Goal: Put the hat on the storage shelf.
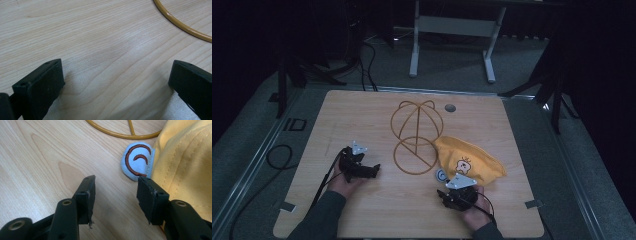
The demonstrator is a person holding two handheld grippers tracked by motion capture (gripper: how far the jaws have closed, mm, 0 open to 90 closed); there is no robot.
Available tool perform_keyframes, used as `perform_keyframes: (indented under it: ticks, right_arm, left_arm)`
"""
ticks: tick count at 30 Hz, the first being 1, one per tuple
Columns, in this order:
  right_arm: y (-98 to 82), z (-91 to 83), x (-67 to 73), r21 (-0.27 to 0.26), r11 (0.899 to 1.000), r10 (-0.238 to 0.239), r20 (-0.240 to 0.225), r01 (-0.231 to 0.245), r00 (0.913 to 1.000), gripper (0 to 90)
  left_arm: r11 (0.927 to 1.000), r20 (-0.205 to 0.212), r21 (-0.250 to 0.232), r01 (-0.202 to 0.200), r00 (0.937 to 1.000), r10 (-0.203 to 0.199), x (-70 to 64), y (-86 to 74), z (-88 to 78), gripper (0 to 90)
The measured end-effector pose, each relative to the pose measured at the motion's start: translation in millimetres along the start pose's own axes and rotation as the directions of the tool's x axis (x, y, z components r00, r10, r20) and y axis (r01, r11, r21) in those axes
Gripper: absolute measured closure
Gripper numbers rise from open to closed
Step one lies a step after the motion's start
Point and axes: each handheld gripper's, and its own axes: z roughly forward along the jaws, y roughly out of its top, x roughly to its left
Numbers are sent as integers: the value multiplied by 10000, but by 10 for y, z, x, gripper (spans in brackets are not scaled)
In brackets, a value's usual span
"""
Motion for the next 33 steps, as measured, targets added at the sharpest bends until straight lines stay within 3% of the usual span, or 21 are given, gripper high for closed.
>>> perform_keyframes:
  ticks: [6,10,16,27,33]
  right_arm:
    - [11,-15,39,129,9998,-118,-65,119,9999,496]
    - [37,-17,78,208,9987,-458,-114,460,9989,524]
    - [112,-64,84,0,9997,-242,-302,242,9993,579]
    - [333,-25,66,-204,9984,-514,227,519,9984,597]
    - [449,67,63,-146,9982,-560,887,575,9945,582]
  left_arm:
    - [10000,-5,4,-2,10000,2,0,1,0,1]
    - [10000,0,1,-2,10000,2,0,1,0,1]
    - [10000,1,-1,-14,10000,14,1,1,1,1]
    - [10000,1,4,-17,10000,17,2,1,1,1]
    - [10000,2,1,-13,10000,13,1,1,1,1]
